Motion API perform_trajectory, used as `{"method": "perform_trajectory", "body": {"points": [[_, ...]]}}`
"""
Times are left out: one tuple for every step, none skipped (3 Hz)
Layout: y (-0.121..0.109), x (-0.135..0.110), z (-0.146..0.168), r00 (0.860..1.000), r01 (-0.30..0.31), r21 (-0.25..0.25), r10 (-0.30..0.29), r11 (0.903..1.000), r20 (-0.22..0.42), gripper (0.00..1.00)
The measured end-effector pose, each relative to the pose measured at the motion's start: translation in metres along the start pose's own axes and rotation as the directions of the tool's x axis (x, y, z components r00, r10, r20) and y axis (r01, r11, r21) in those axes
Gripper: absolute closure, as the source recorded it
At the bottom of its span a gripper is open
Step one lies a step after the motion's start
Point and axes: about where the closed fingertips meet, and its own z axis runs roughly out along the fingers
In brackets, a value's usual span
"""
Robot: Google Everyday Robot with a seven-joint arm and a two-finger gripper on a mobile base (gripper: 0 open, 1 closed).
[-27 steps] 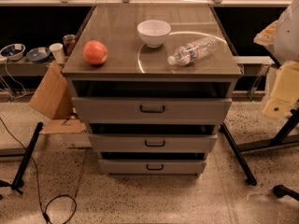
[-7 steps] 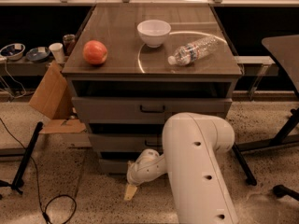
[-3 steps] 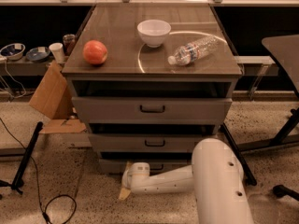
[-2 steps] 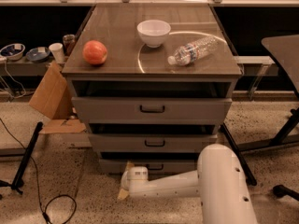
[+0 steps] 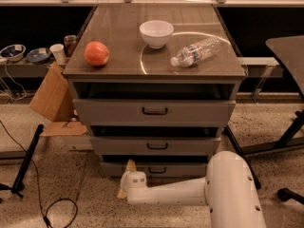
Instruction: Open bottom drawer
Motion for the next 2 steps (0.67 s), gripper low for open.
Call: {"method": "perform_trajectory", "body": {"points": [[-0.010, -0.007, 0.006, 1.000, 0.020, 0.001, -0.020, 0.9998, 0.000, 0.00], [-0.014, -0.009, 0.020, 1.000, 0.030, -0.037, -0.031, 0.9989, -0.004, 0.00]]}}
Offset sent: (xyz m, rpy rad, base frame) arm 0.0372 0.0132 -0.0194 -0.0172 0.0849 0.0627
